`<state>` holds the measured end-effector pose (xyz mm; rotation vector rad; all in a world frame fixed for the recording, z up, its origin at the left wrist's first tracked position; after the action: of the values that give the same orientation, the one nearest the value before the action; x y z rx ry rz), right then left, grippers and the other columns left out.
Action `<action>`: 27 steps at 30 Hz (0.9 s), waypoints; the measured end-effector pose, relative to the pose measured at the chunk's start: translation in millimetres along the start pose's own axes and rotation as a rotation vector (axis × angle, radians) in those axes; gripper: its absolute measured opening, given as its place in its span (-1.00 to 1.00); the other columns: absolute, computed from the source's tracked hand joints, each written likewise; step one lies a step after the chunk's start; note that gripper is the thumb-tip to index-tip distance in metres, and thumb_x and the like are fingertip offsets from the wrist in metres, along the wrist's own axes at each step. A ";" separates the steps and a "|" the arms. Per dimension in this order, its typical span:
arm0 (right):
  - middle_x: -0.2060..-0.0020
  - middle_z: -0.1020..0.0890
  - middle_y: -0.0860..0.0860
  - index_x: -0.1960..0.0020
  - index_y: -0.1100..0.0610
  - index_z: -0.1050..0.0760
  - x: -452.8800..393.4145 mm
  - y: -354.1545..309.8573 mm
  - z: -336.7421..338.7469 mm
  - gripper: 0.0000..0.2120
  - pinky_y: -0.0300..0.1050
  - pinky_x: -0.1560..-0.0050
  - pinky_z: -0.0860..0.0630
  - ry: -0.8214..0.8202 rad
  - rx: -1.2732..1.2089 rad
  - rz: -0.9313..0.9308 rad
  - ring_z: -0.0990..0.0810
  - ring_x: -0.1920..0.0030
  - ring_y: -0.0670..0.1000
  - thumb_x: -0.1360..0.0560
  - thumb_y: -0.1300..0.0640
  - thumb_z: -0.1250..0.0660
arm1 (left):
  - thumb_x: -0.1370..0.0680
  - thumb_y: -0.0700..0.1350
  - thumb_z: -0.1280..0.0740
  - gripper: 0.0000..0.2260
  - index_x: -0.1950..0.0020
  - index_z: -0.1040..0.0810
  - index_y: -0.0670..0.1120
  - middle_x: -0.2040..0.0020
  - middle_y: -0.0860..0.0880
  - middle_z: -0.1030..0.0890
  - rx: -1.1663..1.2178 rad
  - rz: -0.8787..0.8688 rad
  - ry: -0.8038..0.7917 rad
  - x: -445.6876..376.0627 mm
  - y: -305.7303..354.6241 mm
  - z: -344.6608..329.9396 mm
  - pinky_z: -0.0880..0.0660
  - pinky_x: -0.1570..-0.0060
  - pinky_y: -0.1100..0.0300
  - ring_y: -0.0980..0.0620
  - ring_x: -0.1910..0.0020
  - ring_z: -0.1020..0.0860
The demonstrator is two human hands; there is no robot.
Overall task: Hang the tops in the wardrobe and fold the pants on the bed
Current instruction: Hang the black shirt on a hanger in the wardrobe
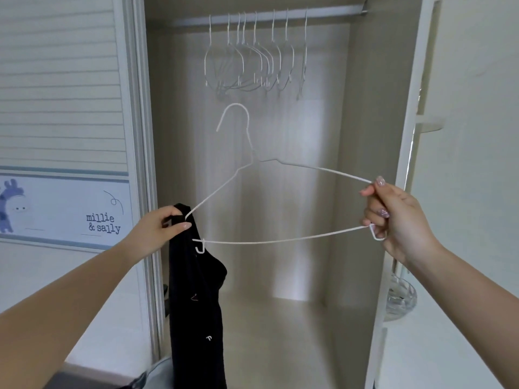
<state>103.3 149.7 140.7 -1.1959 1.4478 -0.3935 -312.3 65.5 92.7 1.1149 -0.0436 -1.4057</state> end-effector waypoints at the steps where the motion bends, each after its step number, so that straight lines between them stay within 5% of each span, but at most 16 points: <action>1: 0.60 -0.22 -0.13 0.34 0.02 -0.59 -0.2 0.7 -1.9 -0.70 -0.35 0.51 -0.32 -0.007 0.014 -0.002 -0.16 0.64 -0.15 -0.42 -0.13 -0.27 | -0.48 -0.10 -0.44 -0.90 0.21 -0.56 0.03 0.29 0.09 -0.56 0.014 -0.019 -0.027 1.6 5.6 -3.4 -0.36 0.18 0.29 0.15 0.26 -0.50; 6: 0.60 -0.23 -0.12 0.34 0.02 -0.61 -2.8 11.8 -12.7 -0.71 -0.21 0.47 -0.09 -0.070 0.055 -0.007 -0.19 0.64 -0.15 -0.41 -0.13 -0.27 | -0.45 -0.11 -0.46 -0.87 0.23 -0.57 0.08 0.28 0.00 -0.57 0.061 -0.129 -0.140 8.6 53.6 -30.1 -0.40 0.24 0.33 0.17 0.30 -0.50; 10: 0.60 -0.24 -0.08 0.34 0.01 -0.63 1.4 34.5 -16.1 -0.71 -0.30 0.55 -0.30 -0.094 0.062 -0.053 -0.17 0.64 -0.15 -0.41 -0.12 -0.27 | -0.45 -0.15 -0.46 -0.80 0.28 -0.54 0.12 0.31 0.11 -0.58 0.135 -0.210 -0.094 12.8 87.0 -37.8 -0.41 0.26 0.43 0.23 0.33 -0.52; 16: 0.50 -0.41 -0.11 0.24 0.02 -0.64 -0.7 52.4 -14.5 -0.74 -0.22 0.29 -0.54 -0.064 0.247 -0.031 -0.32 0.56 -0.13 -0.55 0.05 -0.26 | -0.46 -0.10 -0.45 -0.86 0.24 -0.54 0.08 0.31 0.07 -0.62 0.235 -0.195 0.043 11.6 100.0 -31.4 -0.48 0.30 0.40 0.21 0.34 -0.57; 19: 0.16 -0.59 -0.04 -0.02 0.00 -0.62 1.2 24.7 -14.8 -0.85 -0.40 0.03 -0.41 0.042 0.716 0.252 -0.53 0.16 -0.11 -0.52 0.19 -0.34 | -0.46 -0.06 -0.45 -0.88 0.19 -0.53 0.00 0.30 0.03 -0.61 0.179 -0.158 0.068 8.6 94.2 -30.7 -0.48 0.30 0.39 0.20 0.33 -0.56; 21: -0.12 -0.54 0.09 -0.23 0.14 -0.54 17.9 3.1 -27.6 -0.69 -0.34 -0.22 -0.28 0.101 1.041 0.524 -0.47 -0.14 0.02 -0.49 0.23 -0.37 | -0.46 -0.03 -0.45 -0.87 0.17 -0.52 0.00 0.29 0.06 -0.60 0.156 -0.135 0.091 6.7 89.2 -29.3 -0.47 0.30 0.40 0.22 0.32 -0.56; 24: -0.16 -0.57 0.10 -0.19 0.21 -0.57 71.1 0.8 -87.0 -0.71 -0.08 -0.23 -0.39 -0.203 1.166 0.963 -0.53 -0.15 0.10 -0.48 0.23 -0.32 | -0.45 -0.01 -0.45 -0.86 0.16 -0.51 0.03 0.29 0.12 -0.59 0.156 -0.120 0.109 4.8 85.8 -28.0 -0.44 0.32 0.44 0.25 0.32 -0.55; 27: -0.17 -0.59 -0.02 -0.23 0.11 -0.55 111.2 55.4 -139.8 -0.67 -0.17 0.09 -0.57 -0.641 1.195 0.880 -0.55 -0.02 -0.12 -0.46 0.17 -0.36 | -0.46 -0.02 -0.45 -0.84 0.19 -0.48 0.02 0.35 0.18 -0.55 0.167 -0.141 0.115 4.1 90.9 -30.2 -0.41 0.34 0.46 0.28 0.36 -0.51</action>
<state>-24.1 28.6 76.7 0.3077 0.7688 -0.1527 -224.8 59.7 131.6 1.3577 -0.0004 -1.4806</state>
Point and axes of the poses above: each hand's wrist, its own x-axis away from the middle knuckle, its own z-axis out of the back of the hand, y = z × x, the point moved 10 cm from there along -x, towards the middle knuckle
